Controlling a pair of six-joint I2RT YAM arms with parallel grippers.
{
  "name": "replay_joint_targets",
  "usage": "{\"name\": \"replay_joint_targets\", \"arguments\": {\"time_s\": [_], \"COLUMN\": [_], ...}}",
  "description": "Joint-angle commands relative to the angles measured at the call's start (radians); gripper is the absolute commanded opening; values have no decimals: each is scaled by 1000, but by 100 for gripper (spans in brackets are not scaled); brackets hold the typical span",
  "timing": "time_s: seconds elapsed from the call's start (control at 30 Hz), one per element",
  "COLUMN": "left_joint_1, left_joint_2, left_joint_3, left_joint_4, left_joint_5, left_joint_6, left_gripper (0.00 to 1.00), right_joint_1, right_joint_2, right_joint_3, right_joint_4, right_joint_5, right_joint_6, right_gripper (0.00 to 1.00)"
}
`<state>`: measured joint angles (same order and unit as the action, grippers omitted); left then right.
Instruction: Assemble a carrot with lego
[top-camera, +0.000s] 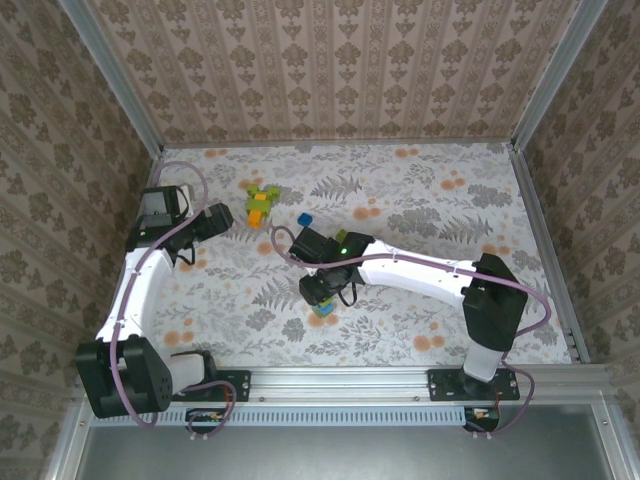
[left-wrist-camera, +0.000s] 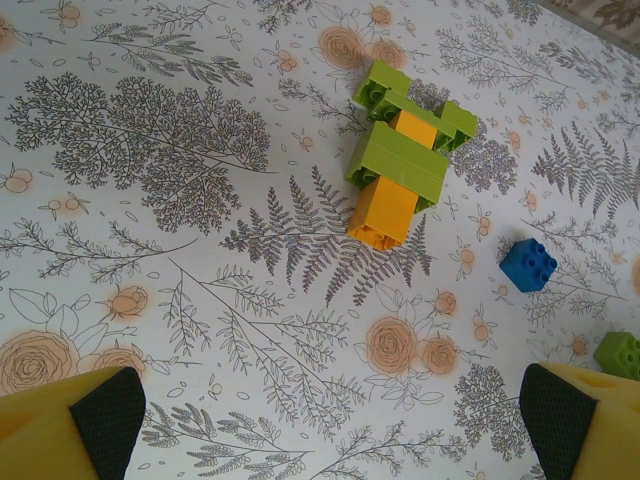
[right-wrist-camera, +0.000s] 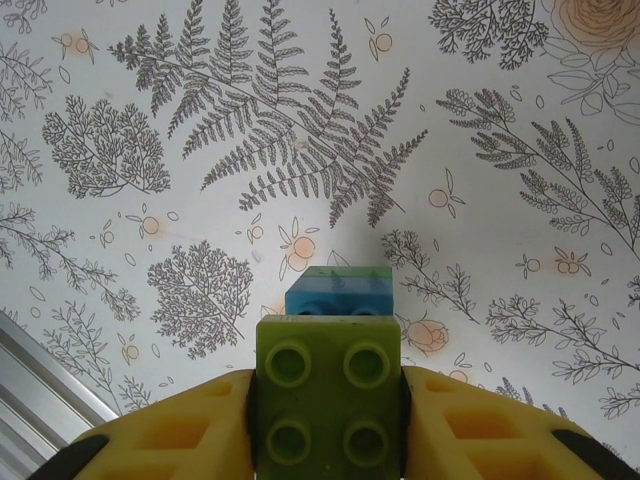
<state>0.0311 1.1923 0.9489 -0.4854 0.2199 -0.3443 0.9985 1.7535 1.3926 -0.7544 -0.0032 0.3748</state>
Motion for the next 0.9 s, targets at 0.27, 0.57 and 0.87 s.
{"name": "replay_joint_targets", "arguments": {"time_s": [0.27, 0.57, 0.87], "left_joint_1": [-7, -7, -7], "left_joint_2": [-9, -10, -10], "left_joint_3": [7, 7, 9], "left_joint_4": [-4, -5, -5], "left_joint_5": [-4, -2, -5], "left_joint_6": [17, 16, 16], "left_gripper": [100, 100, 100], "right_joint_1": [15, 2, -20], "right_joint_2": [-28, -97, -110], "right_joint_3": [-95, -61, 7], "right_joint_4": [-36, 8, 31], "right_joint_5": [15, 79, 131], "right_joint_6": [57, 54, 21], "right_gripper": [36, 34, 34]}}
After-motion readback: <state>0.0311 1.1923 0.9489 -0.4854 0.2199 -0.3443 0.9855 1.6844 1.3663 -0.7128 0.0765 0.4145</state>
